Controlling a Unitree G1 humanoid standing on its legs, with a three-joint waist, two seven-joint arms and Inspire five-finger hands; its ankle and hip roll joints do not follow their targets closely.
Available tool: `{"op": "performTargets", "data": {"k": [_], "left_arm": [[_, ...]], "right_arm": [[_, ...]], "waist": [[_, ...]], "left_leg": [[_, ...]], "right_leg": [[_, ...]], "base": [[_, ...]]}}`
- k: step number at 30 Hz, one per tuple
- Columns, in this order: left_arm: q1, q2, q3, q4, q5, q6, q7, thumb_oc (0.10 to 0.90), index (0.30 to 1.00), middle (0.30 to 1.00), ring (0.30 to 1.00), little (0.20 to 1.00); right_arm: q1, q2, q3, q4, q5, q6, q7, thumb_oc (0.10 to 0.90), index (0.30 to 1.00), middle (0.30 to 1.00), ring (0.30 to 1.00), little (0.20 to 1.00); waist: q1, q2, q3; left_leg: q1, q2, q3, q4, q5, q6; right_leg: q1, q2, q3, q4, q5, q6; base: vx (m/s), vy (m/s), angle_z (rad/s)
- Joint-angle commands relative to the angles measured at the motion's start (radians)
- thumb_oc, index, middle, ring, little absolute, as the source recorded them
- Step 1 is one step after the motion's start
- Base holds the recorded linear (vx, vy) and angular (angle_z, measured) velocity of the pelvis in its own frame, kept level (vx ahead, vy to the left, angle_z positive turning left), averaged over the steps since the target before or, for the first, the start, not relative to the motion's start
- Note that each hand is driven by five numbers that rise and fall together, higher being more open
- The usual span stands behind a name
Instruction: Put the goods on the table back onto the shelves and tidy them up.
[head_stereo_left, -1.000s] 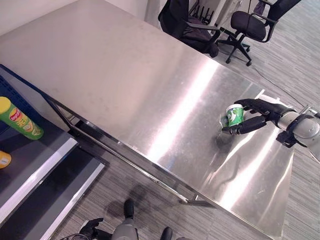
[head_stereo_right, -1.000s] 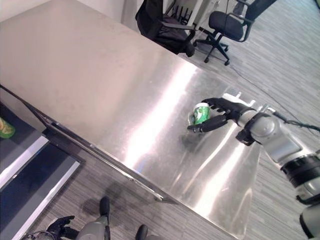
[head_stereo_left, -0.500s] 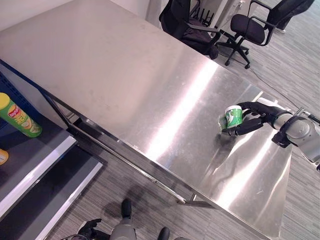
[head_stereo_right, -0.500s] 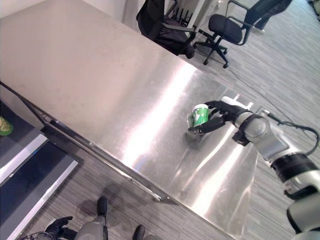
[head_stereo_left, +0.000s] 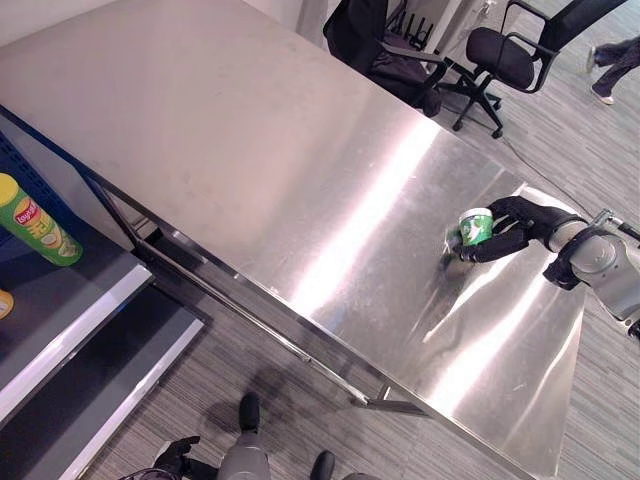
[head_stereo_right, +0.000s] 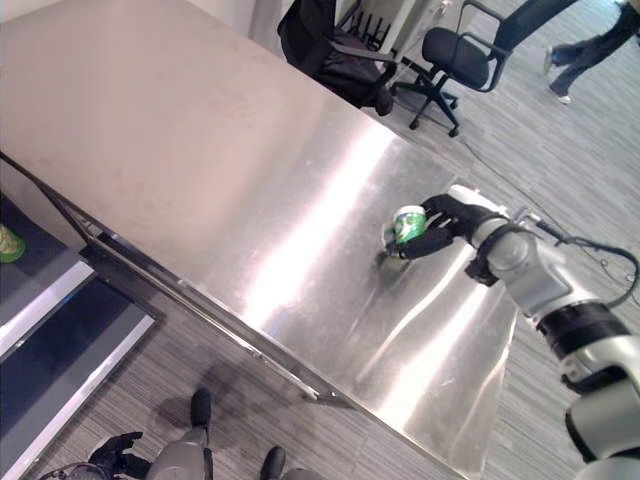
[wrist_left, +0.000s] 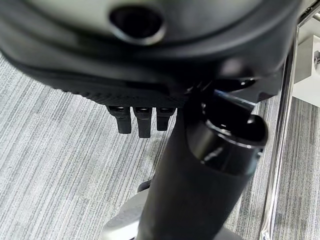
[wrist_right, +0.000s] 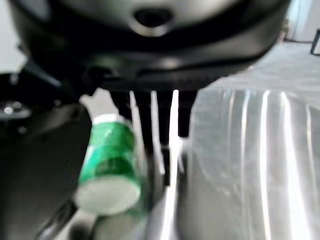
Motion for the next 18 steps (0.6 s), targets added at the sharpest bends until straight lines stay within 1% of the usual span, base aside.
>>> {"op": "performTargets", "data": {"k": [1,8,15,16,18], "left_arm": [[0.001,0.019,-0.045,0.007,-0.029,-0.007,0.011,0.8,0.9,0.9,0.9,0.9],[0.003,0.016,-0.041,0.006,-0.026,-0.007,0.013,0.8,0.9,0.9,0.9,0.9],[0.008,0.013,-0.04,0.0,-0.023,-0.003,0.011,0.8,0.9,0.9,0.9,0.9],[0.011,0.013,-0.038,0.001,-0.022,-0.003,0.011,0.8,0.9,0.9,0.9,0.9],[0.014,0.014,-0.031,0.005,-0.021,0.0,0.012,0.8,0.9,0.9,0.9,0.9]], "right_arm": [[-0.134,-0.032,-0.012,0.005,-0.024,-0.013,-0.028,0.4,0.3,0.3,0.3,0.3],[-0.123,-0.039,-0.018,-0.014,-0.038,-0.013,-0.024,0.4,0.3,0.3,0.3,0.3],[-0.077,-0.052,-0.056,-0.034,-0.039,-0.011,-0.023,0.4,0.3,0.3,0.3,0.3],[-0.07,-0.054,-0.063,-0.039,-0.045,-0.01,-0.023,0.8,0.9,0.9,0.9,0.9],[-0.068,-0.07,-0.072,-0.052,-0.07,-0.007,-0.026,0.8,0.9,0.9,0.9,0.9]], "waist": [[0.027,0.011,-0.038],[0.024,0.015,-0.04],[0.019,0.019,-0.046],[0.019,0.019,-0.047],[0.017,0.02,-0.051]], "left_leg": [[0.039,0.043,-0.044,0.034,-0.131,-0.074],[0.043,0.042,-0.041,0.034,-0.132,-0.075],[0.049,0.043,-0.044,0.035,-0.135,-0.076],[0.05,0.043,-0.044,0.035,-0.135,-0.075],[0.052,0.043,-0.043,0.034,-0.136,-0.075]], "right_leg": [[-0.142,-0.108,0.006,0.034,0.144,0.085],[-0.141,-0.108,0.006,0.035,0.143,0.085],[-0.137,-0.108,0.004,0.032,0.141,0.084],[-0.134,-0.108,0.003,0.031,0.14,0.084],[-0.132,-0.108,0.002,0.033,0.138,0.083]], "base": [[0.0,0.0,0.0],[0.0,0.0,0.0],[0.0,0.0,0.0],[0.0,0.0,0.0],[0.0,0.0,0.0]]}}
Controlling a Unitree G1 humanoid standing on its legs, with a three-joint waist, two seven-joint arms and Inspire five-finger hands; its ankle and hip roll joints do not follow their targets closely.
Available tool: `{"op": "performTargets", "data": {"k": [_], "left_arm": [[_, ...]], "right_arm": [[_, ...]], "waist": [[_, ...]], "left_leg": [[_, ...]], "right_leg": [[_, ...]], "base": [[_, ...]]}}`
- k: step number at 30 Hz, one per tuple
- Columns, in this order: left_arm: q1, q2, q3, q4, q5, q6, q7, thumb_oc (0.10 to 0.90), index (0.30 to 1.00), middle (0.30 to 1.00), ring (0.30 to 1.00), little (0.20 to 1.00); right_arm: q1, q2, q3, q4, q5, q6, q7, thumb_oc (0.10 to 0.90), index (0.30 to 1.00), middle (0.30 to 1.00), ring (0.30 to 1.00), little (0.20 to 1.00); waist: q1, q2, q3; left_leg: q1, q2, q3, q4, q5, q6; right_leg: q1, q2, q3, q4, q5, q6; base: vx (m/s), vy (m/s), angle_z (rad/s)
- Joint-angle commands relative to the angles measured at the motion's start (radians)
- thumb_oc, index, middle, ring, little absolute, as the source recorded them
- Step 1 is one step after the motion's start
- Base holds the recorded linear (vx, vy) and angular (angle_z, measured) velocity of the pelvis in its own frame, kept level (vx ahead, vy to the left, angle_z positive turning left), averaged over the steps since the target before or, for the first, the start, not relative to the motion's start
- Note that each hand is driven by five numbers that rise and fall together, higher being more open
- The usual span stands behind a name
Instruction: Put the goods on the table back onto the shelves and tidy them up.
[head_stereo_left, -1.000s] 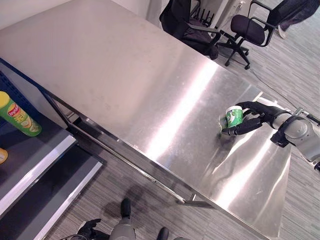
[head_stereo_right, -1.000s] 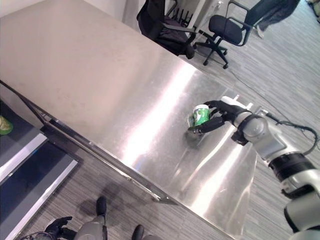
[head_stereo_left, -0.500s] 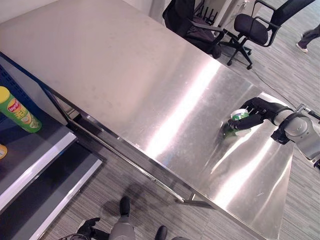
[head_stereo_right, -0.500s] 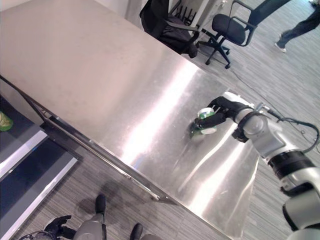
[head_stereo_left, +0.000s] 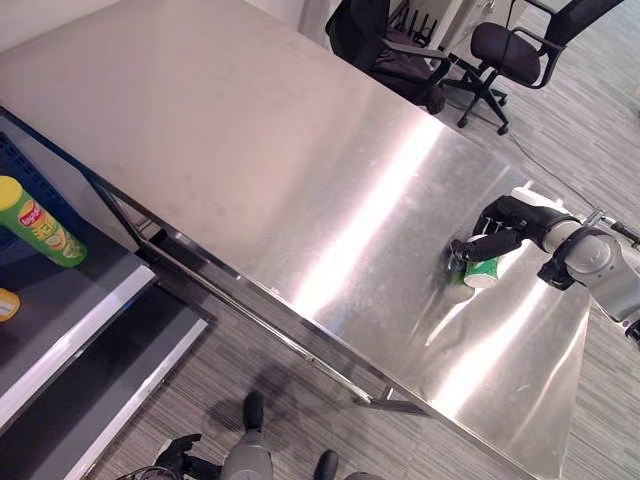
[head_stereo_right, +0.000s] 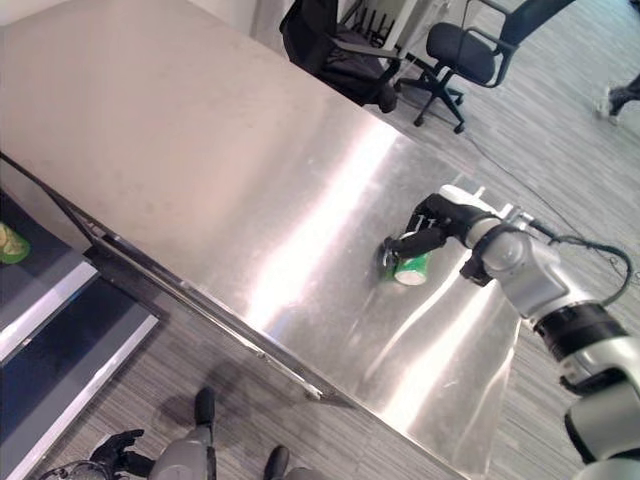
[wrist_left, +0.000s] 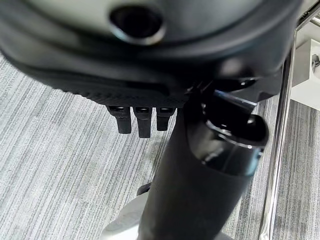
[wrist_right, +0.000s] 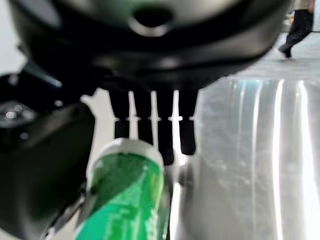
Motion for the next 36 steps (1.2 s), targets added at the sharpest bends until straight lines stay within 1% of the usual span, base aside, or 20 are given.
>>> {"op": "performTargets", "data": {"k": [1,5,10,12,13,14,15,16,17,19,20,22,26,27,36], "left_arm": [[0.015,0.015,-0.031,0.009,-0.021,0.0,0.012,0.8,0.9,0.9,0.9,0.9],[0.017,0.011,-0.03,0.011,-0.021,-0.001,0.015,0.8,0.9,0.9,0.9,0.9],[0.018,0.005,-0.029,0.011,-0.008,0.001,0.016,0.8,0.9,0.9,0.9,0.9],[0.02,0.01,-0.022,0.005,0.0,0.001,0.01,0.8,0.9,0.9,0.9,0.9],[0.02,0.01,-0.022,0.004,0.0,0.001,0.01,0.8,0.9,0.9,0.9,0.9],[0.023,0.01,-0.017,0.004,0.006,0.0,0.005,0.8,0.9,0.9,0.9,0.9],[0.023,0.01,-0.013,0.003,0.008,0.0,0.002,0.8,0.9,0.9,0.9,0.9],[0.024,0.012,-0.016,0.002,0.015,-0.001,-0.005,0.8,0.9,0.9,0.9,0.9],[0.022,0.011,-0.018,0.002,0.019,-0.003,-0.01,0.8,0.9,0.9,0.9,0.9],[0.022,0.011,-0.017,-0.002,0.02,-0.004,-0.014,0.8,0.9,0.9,0.9,0.9],[0.02,0.015,-0.015,-0.013,0.021,-0.007,-0.021,0.8,0.9,0.9,0.9,0.9],[0.018,0.018,-0.014,-0.018,0.022,-0.007,-0.023,0.8,0.9,0.9,0.9,0.9],[0.018,0.022,-0.016,-0.02,0.026,-0.006,-0.026,0.8,0.9,0.9,0.9,0.9],[0.018,0.026,-0.01,-0.018,0.029,-0.005,-0.026,0.8,0.9,0.9,0.9,0.9],[0.012,0.016,-0.014,-0.023,0.022,-0.004,-0.021,0.8,0.9,0.9,0.9,0.9]], "right_arm": [[-0.083,-0.077,-0.06,-0.016,-0.061,-0.007,-0.038,0.8,0.9,0.9,0.9,0.9],[-0.077,-0.095,-0.077,-0.029,-0.084,-0.009,-0.047,0.8,0.9,0.9,0.9,0.9],[-0.023,-0.134,-0.141,-0.081,-0.121,-0.007,-0.052,0.8,0.9,0.9,0.9,0.9],[0.005,-0.198,-0.147,-0.122,-0.17,0.001,-0.013,0.8,0.9,0.9,0.9,0.9],[0.007,-0.198,-0.15,-0.124,-0.171,0.001,-0.013,0.8,0.9,0.9,0.9,0.9],[0.041,-0.254,-0.169,-0.167,-0.19,-0.002,0.008,0.8,0.9,0.9,0.9,0.9],[0.055,-0.273,-0.174,-0.183,-0.194,-0.006,0.019,0.8,0.9,0.9,0.9,0.9],[0.094,-0.314,-0.195,-0.213,-0.204,-0.008,0.038,0.8,0.9,0.9,0.9,0.9],[0.114,-0.33,-0.199,-0.233,-0.207,-0.012,0.053,0.8,0.9,0.9,0.9,0.9],[0.134,-0.341,-0.205,-0.254,-0.209,-0.015,0.065,0.8,0.9,0.9,0.9,0.9],[0.189,-0.346,-0.236,-0.288,-0.214,-0.014,0.086,0.8,0.9,0.9,0.9,0.9],[0.227,-0.347,-0.259,-0.303,-0.219,-0.018,0.098,0.8,0.9,0.9,0.9,0.9],[0.248,-0.343,-0.268,-0.304,-0.229,-0.016,0.111,0.8,0.9,0.9,0.9,0.9],[0.258,-0.329,-0.263,-0.306,-0.24,-0.016,0.123,0.8,0.9,0.9,0.9,0.9],[0.273,-0.303,-0.296,-0.315,-0.247,-0.012,0.109,0.8,0.9,0.9,0.9,0.9]], "waist": [[0.015,0.001,-0.063],[0.011,0.001,-0.066],[0.003,0.001,-0.071],[0.0,0.002,-0.076],[0.0,0.002,-0.076],[-0.004,0.001,-0.076],[-0.007,0.001,-0.077],[-0.009,-0.004,-0.074],[-0.009,-0.007,-0.072],[-0.011,-0.012,-0.07],[-0.012,-0.021,-0.066],[-0.009,-0.023,-0.064],[-0.006,-0.022,-0.063],[-0.006,-0.022,-0.063],[-0.006,-0.016,-0.067]], "left_leg": [[0.045,0.04,-0.044,0.033,-0.136,-0.076],[0.049,0.04,-0.044,0.032,-0.138,-0.075],[0.054,0.039,-0.044,0.031,-0.141,-0.073],[0.059,0.037,-0.043,0.03,-0.144,-0.073],[0.059,0.037,-0.043,0.029,-0.144,-0.073],[0.06,0.036,-0.044,0.028,-0.143,-0.073],[0.06,0.036,-0.044,0.027,-0.143,-0.074],[0.059,0.037,-0.044,0.026,-0.141,-0.075],[0.058,0.037,-0.043,0.027,-0.141,-0.076],[0.055,0.039,-0.043,0.028,-0.141,-0.076],[0.052,0.044,-0.044,0.027,-0.139,-0.078],[0.05,0.042,-0.043,0.026,-0.137,-0.078],[0.048,0.04,-0.041,0.024,-0.137,-0.078],[0.05,0.04,-0.039,0.025,-0.138,-0.077],[0.055,0.036,-0.041,0.022,-0.141,-0.074]], "right_leg": [[-0.136,-0.108,0.003,0.028,0.138,0.083],[-0.134,-0.107,0.004,0.03,0.137,0.083],[-0.133,-0.109,0.005,0.031,0.136,0.084],[-0.132,-0.112,0.007,0.033,0.134,0.085],[-0.132,-0.112,0.007,0.033,0.134,0.085],[-0.131,-0.111,0.006,0.033,0.134,0.085],[-0.132,-0.111,0.006,0.033,0.134,0.085],[-0.134,-0.109,0.007,0.031,0.137,0.086],[-0.135,-0.108,0.006,0.029,0.138,0.086],[-0.136,-0.107,0.006,0.027,0.139,0.086],[-0.136,-0.105,0.003,0.024,0.141,0.087],[-0.137,-0.108,-0.001,0.023,0.144,0.089],[-0.138,-0.111,-0.002,0.022,0.145,0.09],[-0.137,-0.111,-0.003,0.024,0.145,0.09],[-0.137,-0.113,-0.001,0.028,0.14,0.088]], "base": [[0.0,0.0,0.0],[0.0,0.0,0.0],[0.0,0.0,0.0],[0.0,0.0,0.0],[0.0,0.0,0.0],[0.0,0.0,0.0],[0.0,0.0,0.0],[0.0,0.0,0.0],[0.0,0.0,0.0],[-0.01,-0.001,-0.02],[0.0,0.0,0.0],[0.0,0.0,0.0],[0.0,0.0,0.0],[0.0,0.0,0.0],[0.0,0.0,0.0]]}}
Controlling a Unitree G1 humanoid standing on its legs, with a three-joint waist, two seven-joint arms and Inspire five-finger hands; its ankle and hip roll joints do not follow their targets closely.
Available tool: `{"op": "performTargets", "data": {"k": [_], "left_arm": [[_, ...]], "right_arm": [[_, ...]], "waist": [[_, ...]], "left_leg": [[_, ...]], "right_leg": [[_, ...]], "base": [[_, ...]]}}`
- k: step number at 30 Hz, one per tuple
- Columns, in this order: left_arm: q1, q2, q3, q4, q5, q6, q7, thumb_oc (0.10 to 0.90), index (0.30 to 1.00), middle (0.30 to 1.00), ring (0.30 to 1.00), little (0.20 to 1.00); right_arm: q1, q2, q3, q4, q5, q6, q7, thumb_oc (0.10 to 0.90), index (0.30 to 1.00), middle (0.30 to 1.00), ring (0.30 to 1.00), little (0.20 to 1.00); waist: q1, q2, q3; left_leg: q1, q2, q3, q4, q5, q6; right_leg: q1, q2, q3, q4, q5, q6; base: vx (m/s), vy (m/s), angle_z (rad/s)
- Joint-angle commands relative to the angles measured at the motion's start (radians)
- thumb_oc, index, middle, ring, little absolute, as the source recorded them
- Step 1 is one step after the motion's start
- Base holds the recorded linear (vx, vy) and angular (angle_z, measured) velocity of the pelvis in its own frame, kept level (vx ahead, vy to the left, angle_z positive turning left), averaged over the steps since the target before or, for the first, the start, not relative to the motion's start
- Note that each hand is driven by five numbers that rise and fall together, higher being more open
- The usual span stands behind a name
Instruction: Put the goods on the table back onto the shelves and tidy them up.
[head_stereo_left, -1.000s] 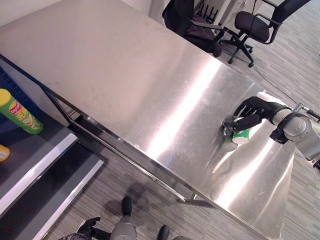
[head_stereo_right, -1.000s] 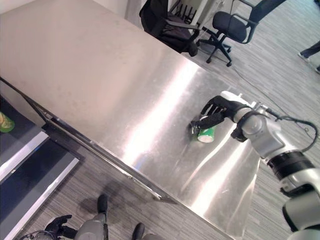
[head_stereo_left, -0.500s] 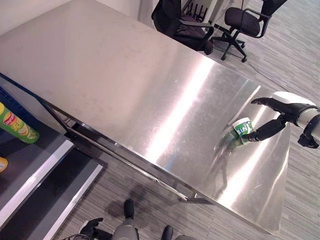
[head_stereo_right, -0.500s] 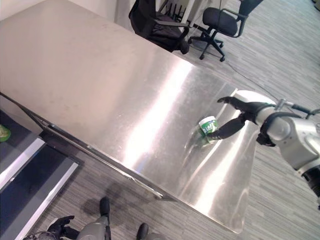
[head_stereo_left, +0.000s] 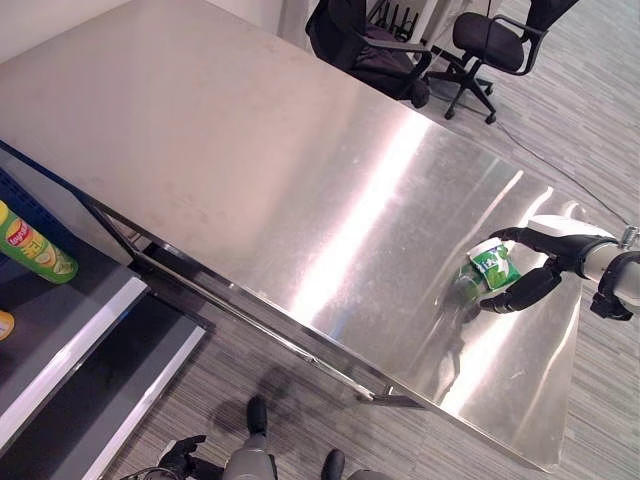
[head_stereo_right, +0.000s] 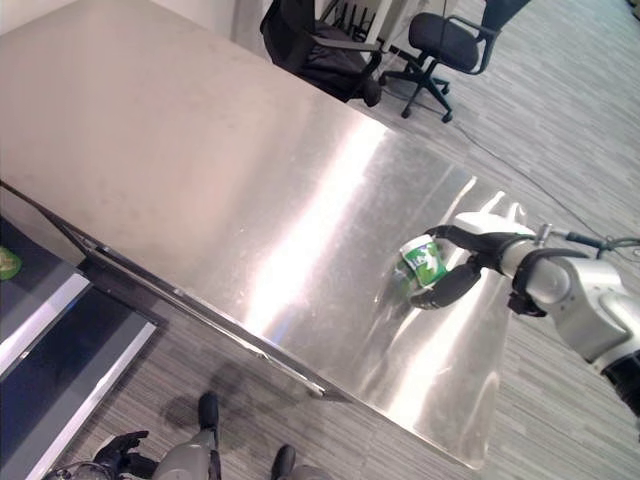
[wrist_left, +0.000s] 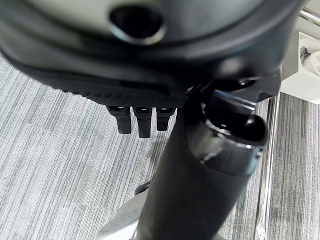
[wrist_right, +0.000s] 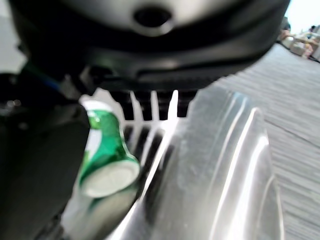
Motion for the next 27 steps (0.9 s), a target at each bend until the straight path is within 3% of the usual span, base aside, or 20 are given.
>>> {"op": "performTargets", "data": {"k": [1,4,5,6,9,10,27], "left_arm": [[0.003,0.025,-0.016,-0.01,0.019,-0.005,0.002,0.8,0.9,0.9,0.9,0.9],[0.003,0.022,-0.017,-0.009,0.021,-0.004,0.005,0.8,0.9,0.9,0.9,0.9],[0.002,0.021,-0.022,-0.007,0.022,-0.001,0.008,0.8,0.9,0.9,0.9,0.9],[0.002,0.021,-0.022,-0.007,0.022,-0.001,0.008,0.8,0.9,0.9,0.9,0.9],[0.003,0.018,-0.022,-0.009,0.02,-0.001,0.009,0.8,0.9,0.9,0.9,0.9],[0.004,0.016,-0.024,-0.007,0.023,0.0,0.01,0.8,0.9,0.9,0.9,0.9],[0.01,0.019,-0.007,-0.01,0.017,0.003,0.017,0.8,0.9,0.9,0.9,0.9]], "right_arm": [[-0.062,-0.045,-0.082,0.001,-0.037,0.012,-0.045,0.8,0.9,0.9,0.9,0.9],[-0.076,-0.015,-0.079,0.006,-0.046,0.013,-0.054,0.8,0.9,0.9,0.9,0.9],[-0.107,0.024,-0.054,0.027,-0.065,0.019,-0.067,0.755,0.832,0.832,0.832,0.832],[-0.109,0.024,-0.052,0.028,-0.064,0.019,-0.068,0.755,0.832,0.832,0.832,0.832],[-0.109,0.047,-0.049,0.032,-0.069,0.021,-0.07,0.692,0.738,0.738,0.738,0.738],[-0.112,0.071,-0.048,0.034,-0.079,0.022,-0.075,0.402,0.302,0.302,0.302,0.302],[-0.044,0.082,-0.137,0.016,-0.051,0.014,-0.108,0.4,0.3,0.3,0.3,0.3]], "waist": [[0.046,-0.042,-0.066],[0.05,-0.04,-0.065],[0.058,-0.038,-0.064],[0.058,-0.038,-0.064],[0.061,-0.038,-0.063],[0.064,-0.037,-0.061],[0.054,-0.025,-0.068]], "left_leg": [[0.046,0.038,-0.043,0.022,-0.141,-0.074],[0.046,0.037,-0.045,0.023,-0.142,-0.073],[0.045,0.037,-0.048,0.023,-0.14,-0.071],[0.045,0.037,-0.048,0.023,-0.14,-0.071],[0.045,0.037,-0.05,0.022,-0.14,-0.071],[0.044,0.037,-0.052,0.022,-0.141,-0.069],[0.053,0.033,-0.051,0.02,-0.143,-0.069]], "right_leg": [[-0.146,-0.111,0.001,0.029,0.14,0.088],[-0.146,-0.111,-0.001,0.03,0.14,0.086],[-0.145,-0.111,-0.003,0.031,0.139,0.084],[-0.145,-0.111,-0.003,0.031,0.139,0.084],[-0.145,-0.109,-0.006,0.03,0.139,0.084],[-0.147,-0.109,-0.006,0.03,0.139,0.083],[-0.141,-0.113,-0.007,0.036,0.133,0.082]], "base": [[0.0,0.0,0.0],[0.0,0.0,0.0],[0.0,0.0,0.0],[0.0,0.0,0.0],[0.0,0.0,0.0],[0.0,0.0,0.0],[0.0,0.0,0.0]]}}
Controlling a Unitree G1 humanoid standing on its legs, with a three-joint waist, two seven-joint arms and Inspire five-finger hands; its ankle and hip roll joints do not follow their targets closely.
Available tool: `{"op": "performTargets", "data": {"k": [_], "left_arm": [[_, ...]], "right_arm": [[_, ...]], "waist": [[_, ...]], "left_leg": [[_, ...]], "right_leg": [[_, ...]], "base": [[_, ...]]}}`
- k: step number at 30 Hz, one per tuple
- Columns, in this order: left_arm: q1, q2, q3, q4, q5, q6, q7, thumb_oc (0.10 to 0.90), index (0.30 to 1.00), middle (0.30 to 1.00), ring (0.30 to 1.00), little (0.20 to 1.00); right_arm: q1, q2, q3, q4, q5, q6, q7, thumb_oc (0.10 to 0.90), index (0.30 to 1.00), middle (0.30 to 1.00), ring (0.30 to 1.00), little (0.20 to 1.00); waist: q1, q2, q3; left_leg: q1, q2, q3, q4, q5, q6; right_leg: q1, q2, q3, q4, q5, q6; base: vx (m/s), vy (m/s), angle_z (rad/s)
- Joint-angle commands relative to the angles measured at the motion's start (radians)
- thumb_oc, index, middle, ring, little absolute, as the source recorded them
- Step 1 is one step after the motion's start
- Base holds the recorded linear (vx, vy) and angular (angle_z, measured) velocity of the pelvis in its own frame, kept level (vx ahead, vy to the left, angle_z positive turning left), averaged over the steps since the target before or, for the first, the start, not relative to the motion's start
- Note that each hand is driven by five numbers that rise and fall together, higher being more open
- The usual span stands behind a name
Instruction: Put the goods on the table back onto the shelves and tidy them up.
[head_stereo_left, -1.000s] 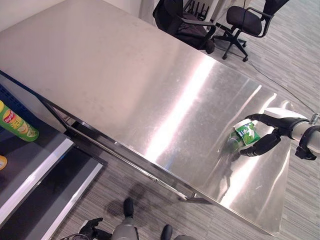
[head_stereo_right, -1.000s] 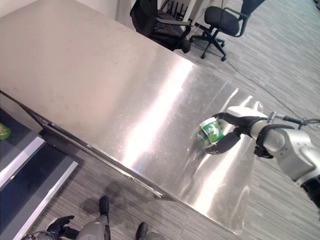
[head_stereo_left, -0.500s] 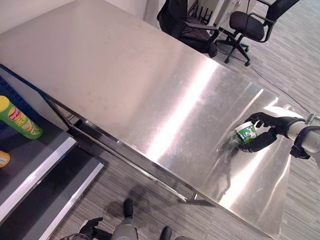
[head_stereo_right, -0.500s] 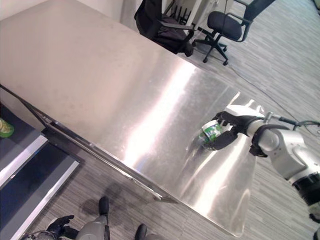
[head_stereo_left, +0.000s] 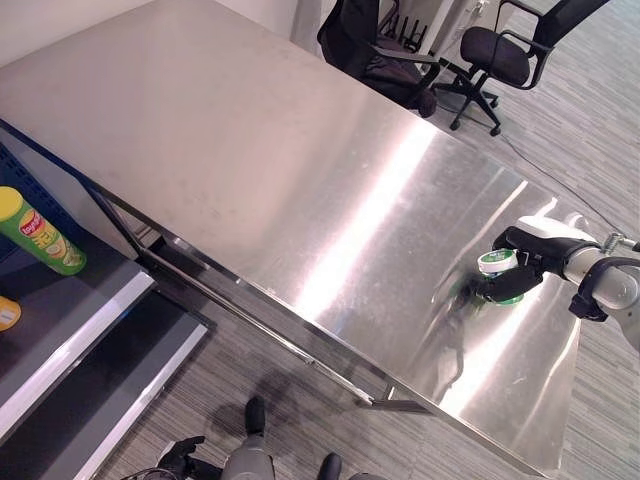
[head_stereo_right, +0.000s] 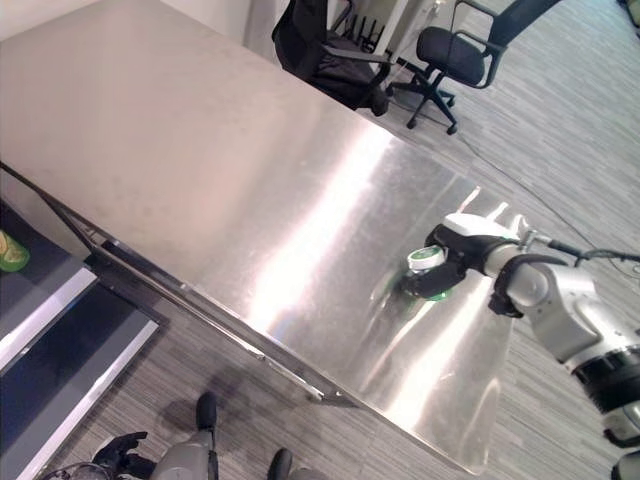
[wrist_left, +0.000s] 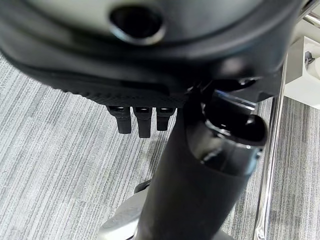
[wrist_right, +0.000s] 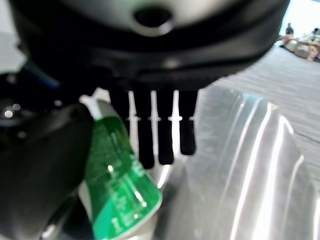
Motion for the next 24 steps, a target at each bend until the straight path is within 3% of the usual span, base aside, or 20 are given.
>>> {"op": "performTargets", "data": {"k": [1,7,8,13,20,21,22,24], "left_arm": [[0.009,0.016,-0.006,-0.01,0.016,0.003,0.016,0.8,0.9,0.9,0.9,0.9],[0.026,0.015,0.017,-0.019,0.016,0.001,0.028,0.8,0.9,0.9,0.9,0.9],[0.037,0.012,0.023,-0.022,0.021,-0.005,0.029,0.8,0.9,0.9,0.9,0.9],[0.047,0.007,0.026,-0.029,0.041,-0.025,0.034,0.8,0.9,0.9,0.9,0.9],[0.058,0.018,0.022,-0.059,0.055,-0.054,0.038,0.8,0.9,0.9,0.9,0.9],[0.049,0.022,0.018,-0.06,0.051,-0.055,0.04,0.8,0.9,0.9,0.9,0.9],[0.037,0.028,0.016,-0.081,0.037,-0.061,0.044,0.8,0.9,0.9,0.9,0.9],[0.036,0.028,0.016,-0.085,0.034,-0.065,0.043,0.8,0.9,0.9,0.9,0.9]], "right_arm": [[-0.051,-0.044,-0.101,-0.034,0.011,0.009,-0.089,0.4,0.3,0.3,0.3,0.3],[0.017,-0.004,-0.22,-0.112,0.043,-0.021,-0.151,0.4,0.3,0.3,0.3,0.3],[0.026,0.019,-0.243,-0.149,0.074,-0.065,-0.185,0.4,0.3,0.3,0.3,0.3],[0.061,0.108,-0.311,-0.17,0.082,-0.15,-0.29,0.4,0.3,0.3,0.3,0.3],[0.124,0.251,-0.399,-0.137,0.057,-0.241,-0.428,0.4,0.3,0.3,0.3,0.3],[0.137,0.28,-0.418,-0.142,0.059,-0.244,-0.448,0.4,0.3,0.3,0.3,0.3],[0.151,0.313,-0.445,-0.158,0.053,-0.258,-0.481,0.4,0.3,0.3,0.3,0.3],[0.157,0.325,-0.457,-0.167,0.049,-0.262,-0.49,0.4,0.3,0.3,0.3,0.3]], "waist": [[0.025,-0.009,-0.066],[0.022,0.003,-0.081],[0.024,0.012,-0.088],[0.031,0.033,-0.103],[0.064,0.081,-0.129],[0.061,0.088,-0.129],[0.056,0.1,-0.128],[0.059,0.106,-0.135]], "left_leg": [[0.051,0.033,-0.049,0.019,-0.145,-0.068],[0.061,0.032,-0.053,0.019,-0.148,-0.067],[0.068,0.03,-0.054,0.019,-0.15,-0.067],[0.073,0.026,-0.062,0.021,-0.152,-0.066],[0.074,0.015,-0.092,0.027,-0.151,-0.061],[0.065,0.015,-0.106,0.029,-0.144,-0.062],[0.055,0.012,-0.135,0.033,-0.134,-0.061],[0.05,0.007,-0.15,0.036,-0.128,-0.059]], "right_leg": [[-0.145,-0.113,-0.006,0.037,0.131,0.082],[-0.136,-0.117,-0.006,0.046,0.119,0.082],[-0.131,-0.119,-0.009,0.05,0.114,0.082],[-0.118,-0.122,-0.021,0.051,0.103,0.083],[-0.099,-0.132,-0.045,0.09,0.064,0.081],[-0.103,-0.121,-0.022,0.11,0.045,0.073],[-0.12,-0.08,0.068,0.13,0.005,0.059],[-0.127,-0.061,0.103,0.126,-0.001,0.051]], "base": [[0.0,0.0,0.0],[0.01,-0.01,0.0],[0.02,-0.02,0.03],[0.01,-0.008,0.02],[0.03,-0.018,0.14],[-0.02,-0.081,0.18],[-0.03,-0.068,0.42],[-0.01,-0.073,0.85]]}}
